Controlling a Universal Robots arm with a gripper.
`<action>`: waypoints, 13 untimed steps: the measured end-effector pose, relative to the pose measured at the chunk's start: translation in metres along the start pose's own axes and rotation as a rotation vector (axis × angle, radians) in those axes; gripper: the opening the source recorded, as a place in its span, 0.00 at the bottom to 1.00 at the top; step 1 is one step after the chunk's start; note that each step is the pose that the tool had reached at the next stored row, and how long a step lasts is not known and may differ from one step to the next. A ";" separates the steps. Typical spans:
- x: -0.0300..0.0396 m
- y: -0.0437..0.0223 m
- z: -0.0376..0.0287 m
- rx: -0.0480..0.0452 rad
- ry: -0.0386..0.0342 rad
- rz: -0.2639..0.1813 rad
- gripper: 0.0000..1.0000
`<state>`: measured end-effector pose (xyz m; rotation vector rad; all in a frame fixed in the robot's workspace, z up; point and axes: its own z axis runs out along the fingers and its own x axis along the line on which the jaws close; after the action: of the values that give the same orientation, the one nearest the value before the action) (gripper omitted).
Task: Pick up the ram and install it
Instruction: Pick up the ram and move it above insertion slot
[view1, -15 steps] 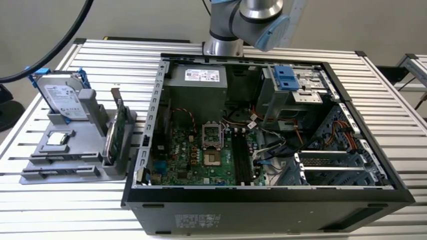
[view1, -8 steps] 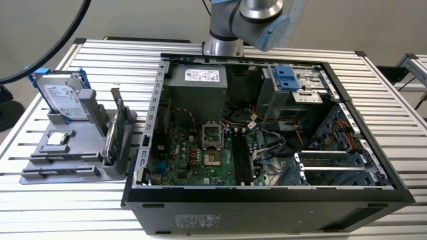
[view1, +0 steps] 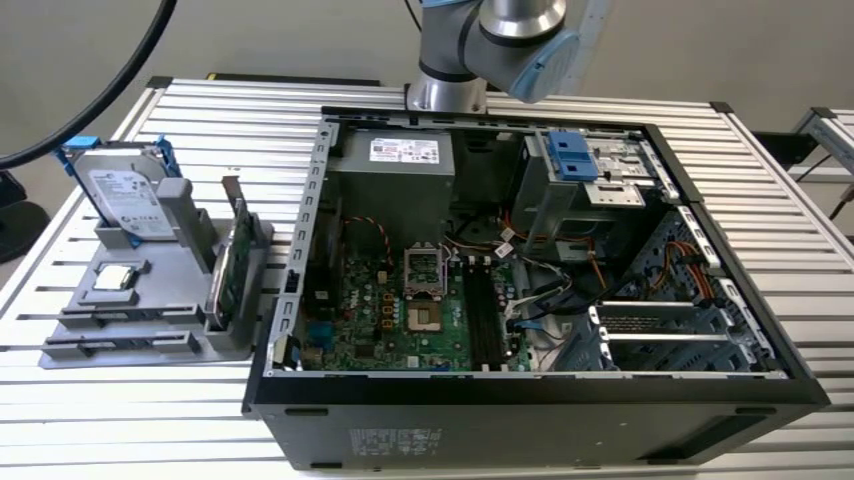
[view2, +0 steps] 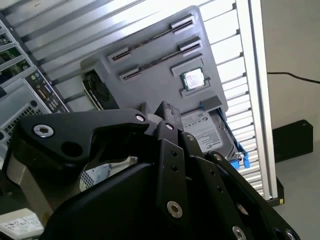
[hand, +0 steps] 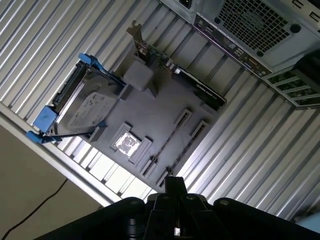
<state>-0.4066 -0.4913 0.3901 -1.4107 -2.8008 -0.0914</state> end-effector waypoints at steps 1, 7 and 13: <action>0.0000 0.0000 0.0000 -0.0001 -0.0002 0.003 0.00; 0.0000 0.0000 0.0000 -0.0008 -0.0012 0.024 0.00; 0.0000 0.0000 0.0000 -0.0013 -0.0021 0.043 0.00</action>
<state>-0.4067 -0.4913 0.3901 -1.4709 -2.7711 -0.0916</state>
